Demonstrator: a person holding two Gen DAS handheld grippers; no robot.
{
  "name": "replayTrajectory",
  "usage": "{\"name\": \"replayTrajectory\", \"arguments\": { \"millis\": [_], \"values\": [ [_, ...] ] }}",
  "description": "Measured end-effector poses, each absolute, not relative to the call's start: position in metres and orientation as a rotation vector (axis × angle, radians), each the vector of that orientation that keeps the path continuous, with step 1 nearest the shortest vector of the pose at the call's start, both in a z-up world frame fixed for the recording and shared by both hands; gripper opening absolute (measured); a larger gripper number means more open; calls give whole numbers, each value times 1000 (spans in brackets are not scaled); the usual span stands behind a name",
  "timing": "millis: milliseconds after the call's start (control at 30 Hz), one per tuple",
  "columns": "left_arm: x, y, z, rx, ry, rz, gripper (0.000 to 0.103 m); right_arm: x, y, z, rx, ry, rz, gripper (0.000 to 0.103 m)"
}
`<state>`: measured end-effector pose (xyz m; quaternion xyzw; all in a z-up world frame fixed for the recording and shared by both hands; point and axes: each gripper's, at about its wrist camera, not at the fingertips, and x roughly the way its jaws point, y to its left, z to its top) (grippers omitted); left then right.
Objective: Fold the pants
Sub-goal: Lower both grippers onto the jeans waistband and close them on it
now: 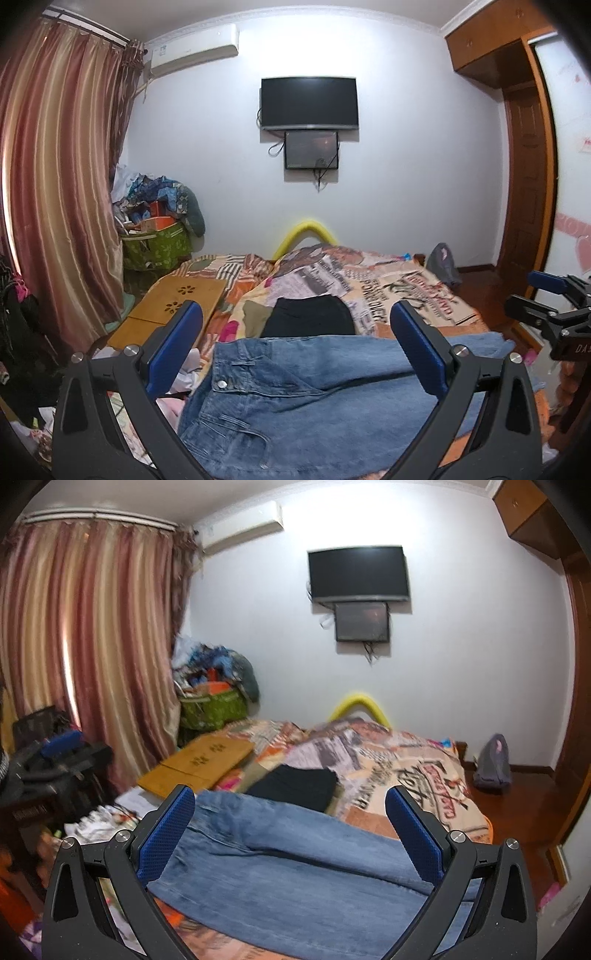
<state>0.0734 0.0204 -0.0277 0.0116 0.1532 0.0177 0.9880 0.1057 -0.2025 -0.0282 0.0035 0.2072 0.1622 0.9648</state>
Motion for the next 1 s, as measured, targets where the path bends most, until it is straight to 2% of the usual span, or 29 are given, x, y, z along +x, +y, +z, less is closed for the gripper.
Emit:
{"name": "replayTrajectory", "arguments": {
  "millis": [333, 533, 733, 767, 833, 1000],
  "values": [
    [199, 100, -63, -56, 492, 99, 103, 191, -258, -75, -6, 611, 229, 103],
    [280, 145, -116, -50, 628, 177, 103, 234, -292, -100, -20, 669, 165, 103],
    [351, 180, -186, -60, 791, 198, 102, 279, -312, -152, -37, 803, 129, 102],
    [357, 184, -195, -70, 811, 200, 102, 285, -314, -160, -38, 827, 129, 102],
    [372, 191, -217, -90, 862, 200, 94, 299, -317, -178, -40, 888, 135, 101],
    [402, 204, -264, -118, 1038, 197, 86, 325, -315, -210, -81, 974, 172, 101]
  ]
}}
